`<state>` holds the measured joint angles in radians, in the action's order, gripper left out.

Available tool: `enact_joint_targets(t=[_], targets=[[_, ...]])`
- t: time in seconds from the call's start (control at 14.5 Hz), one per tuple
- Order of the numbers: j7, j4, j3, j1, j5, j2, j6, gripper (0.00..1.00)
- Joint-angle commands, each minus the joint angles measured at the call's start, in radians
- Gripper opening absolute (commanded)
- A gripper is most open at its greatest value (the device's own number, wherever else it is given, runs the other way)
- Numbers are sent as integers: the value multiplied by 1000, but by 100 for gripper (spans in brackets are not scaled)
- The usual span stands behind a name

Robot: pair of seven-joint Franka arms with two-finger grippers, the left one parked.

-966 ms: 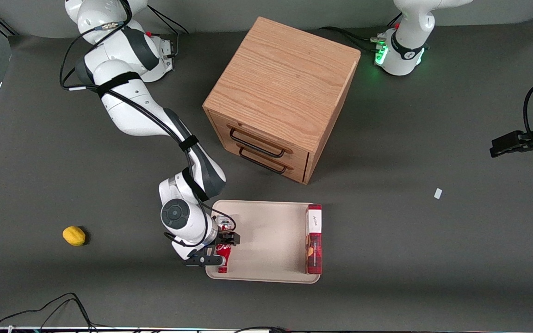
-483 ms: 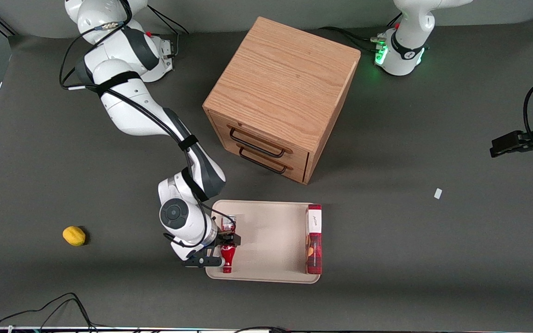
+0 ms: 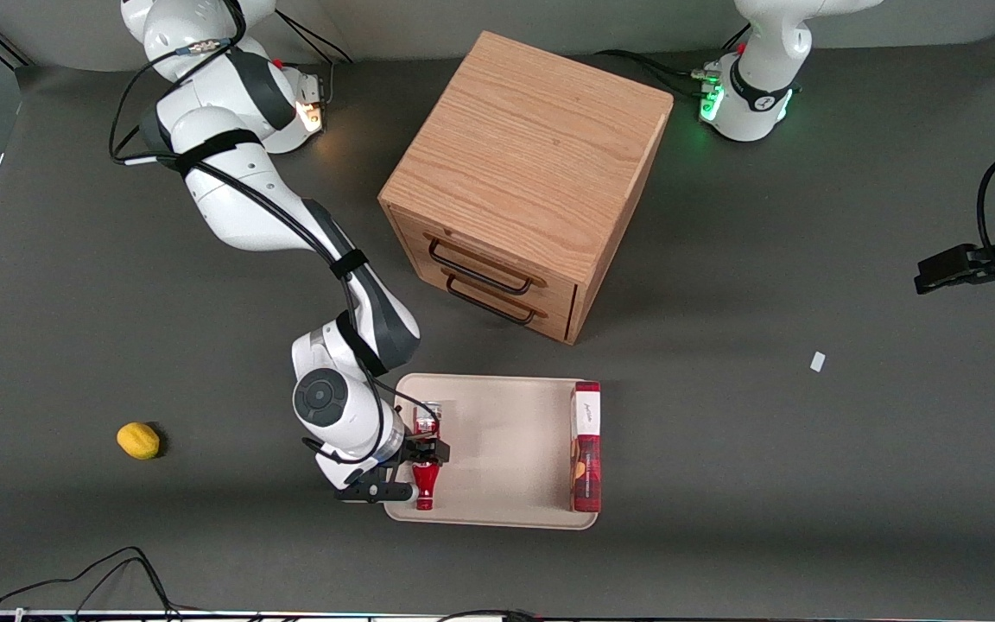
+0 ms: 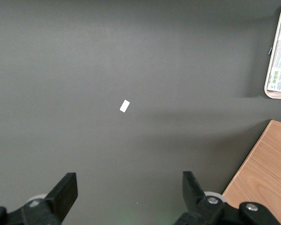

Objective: Place coke bottle on tray

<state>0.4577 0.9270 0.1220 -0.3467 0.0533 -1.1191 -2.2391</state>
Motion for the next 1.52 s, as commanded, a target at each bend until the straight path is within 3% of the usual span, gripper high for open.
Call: enact_joint_targets(t=[0.0,0.48,0.76,1.03,1.45], targets=[[19,74,-1,1,16,106,27,100],[-92,367,1,123,3,483,200,100],[-106,700,-5,202,-22,816,222,100],[-146,943,-68,207,-70,1091,255,100],[-312,978,-185,204,-75,1282,516,100]])
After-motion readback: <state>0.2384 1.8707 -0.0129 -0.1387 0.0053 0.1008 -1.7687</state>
